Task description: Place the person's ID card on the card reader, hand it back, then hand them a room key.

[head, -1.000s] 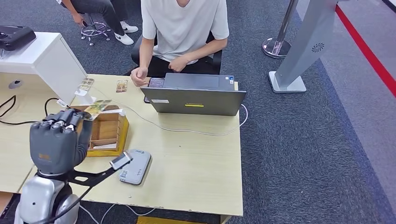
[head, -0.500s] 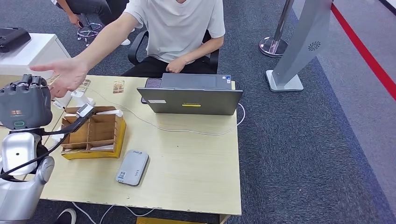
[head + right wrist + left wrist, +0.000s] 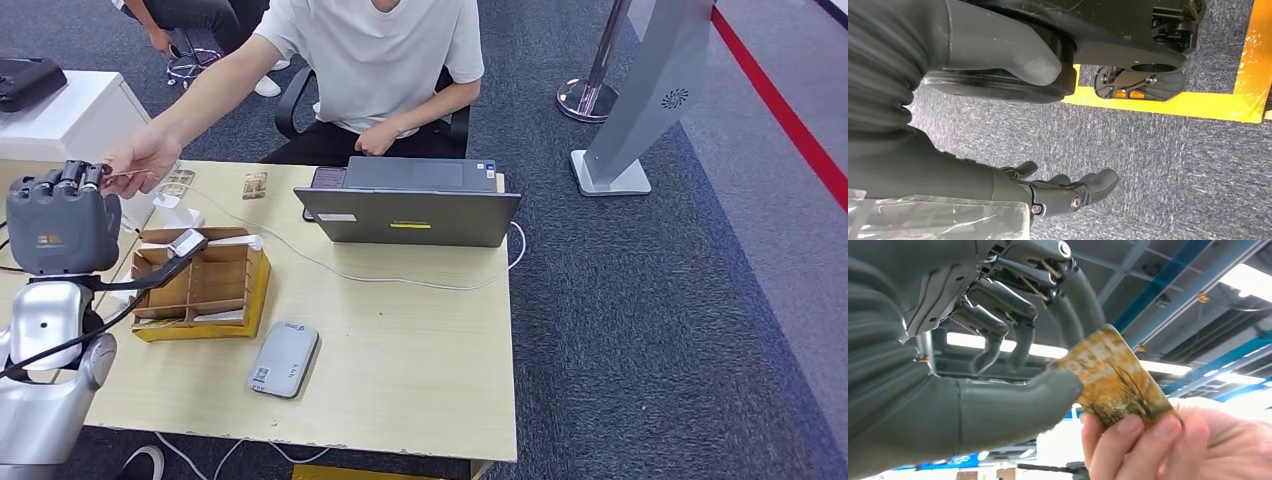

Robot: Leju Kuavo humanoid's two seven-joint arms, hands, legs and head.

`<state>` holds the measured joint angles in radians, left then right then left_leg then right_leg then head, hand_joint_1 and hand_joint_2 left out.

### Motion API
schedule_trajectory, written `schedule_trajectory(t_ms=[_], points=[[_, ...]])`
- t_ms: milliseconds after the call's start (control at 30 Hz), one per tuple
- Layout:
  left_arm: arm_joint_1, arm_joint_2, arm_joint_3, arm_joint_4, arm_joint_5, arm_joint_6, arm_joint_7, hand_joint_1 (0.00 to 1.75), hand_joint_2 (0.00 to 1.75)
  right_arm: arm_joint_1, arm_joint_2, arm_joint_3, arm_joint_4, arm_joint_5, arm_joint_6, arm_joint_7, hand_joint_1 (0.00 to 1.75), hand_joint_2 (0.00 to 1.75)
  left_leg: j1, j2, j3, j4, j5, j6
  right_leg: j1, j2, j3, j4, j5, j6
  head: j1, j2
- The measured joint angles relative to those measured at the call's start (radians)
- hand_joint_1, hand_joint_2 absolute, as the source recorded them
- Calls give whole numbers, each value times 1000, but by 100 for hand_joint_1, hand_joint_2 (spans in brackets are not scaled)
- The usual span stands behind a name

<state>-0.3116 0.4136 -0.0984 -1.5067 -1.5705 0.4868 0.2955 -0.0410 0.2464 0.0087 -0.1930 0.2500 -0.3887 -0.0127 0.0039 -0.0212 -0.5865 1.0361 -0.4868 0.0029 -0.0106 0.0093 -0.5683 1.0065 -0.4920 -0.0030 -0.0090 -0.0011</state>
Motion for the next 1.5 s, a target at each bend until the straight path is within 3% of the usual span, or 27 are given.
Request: schedule_trajectory(t_ms=[167,300,467,600,667,767,900,1033,1167,1267,1367,1500], points=[[29,-32,35,3,69,39,-82,0,175,0,0,0,0,-1,-1,0,0,175,0,0,0,0,0,0,0,0,0,0,0,0,0,0],[63,-70,161,6,467,59,-252,0,175,0,0,-1,0,-6,-1,7,0,175,1,2,-1,0,0,0,0,2,0,0,0,0,1,0],[66,-71,501,74,1156,-90,-520,0,175,1,-2,-9,0,-19,10,0,0,175,2,6,0,-2,-1,-2,1,6,-1,1,-1,-1,1,0],[76,-38,832,205,1753,-336,-610,0,175,7,-10,-11,0,-8,44,-15,0,175,4,10,2,-3,-4,-6,3,11,-1,2,-3,-4,1,0],[98,-18,1007,309,2012,-397,-645,0,175,13,-24,-11,1,3,81,-29,0,175,3,13,4,-3,-7,-8,3,15,0,2,-4,-6,-1,0],[149,-12,1192,474,2188,-400,-723,0,175,18,-45,-11,2,12,110,-41,0,175,3,12,5,-3,-9,-7,3,13,1,1,-7,-6,-2,0],[206,-35,1323,650,2256,-391,-787,0,175,19,-59,-11,5,15,114,-42,0,175,5,3,5,-2,-9,-7,3,5,4,-1,-9,-6,0,0],[229,-71,1394,760,2285,-362,-767,0,0,21,-64,-11,6,15,109,-43,0,175,3,1,5,-2,-9,-6,3,2,6,-2,-9,-5,1,0],[250,-184,1444,897,2260,-278,-764,0,175,26,-66,-15,7,1,93,-55,0,175,-1,1,8,-2,-9,-5,-2,2,7,-2,-9,-5,-2,0],[259,-291,1449,1005,2217,-189,-785,0,175,33,-66,-25,7,-8,81,-67,0,175,-1,1,7,-2,-10,-2,-2,2,8,-3,-8,-4,0,0],[257,-376,1449,1086,2192,-167,-780,0,175,37,-67,-33,8,-15,89,-87,0,175,-2,0,7,-1,-10,0,-3,1,8,-3,-8,-2,2,0],[253,-446,1447,1153,2166,-147,-744,0,175,42,-66,-38,8,-20,84,-102,0,175,-2,0,8,-1,-11,1,-3,1,8,-3,-8,-1,3,0]])
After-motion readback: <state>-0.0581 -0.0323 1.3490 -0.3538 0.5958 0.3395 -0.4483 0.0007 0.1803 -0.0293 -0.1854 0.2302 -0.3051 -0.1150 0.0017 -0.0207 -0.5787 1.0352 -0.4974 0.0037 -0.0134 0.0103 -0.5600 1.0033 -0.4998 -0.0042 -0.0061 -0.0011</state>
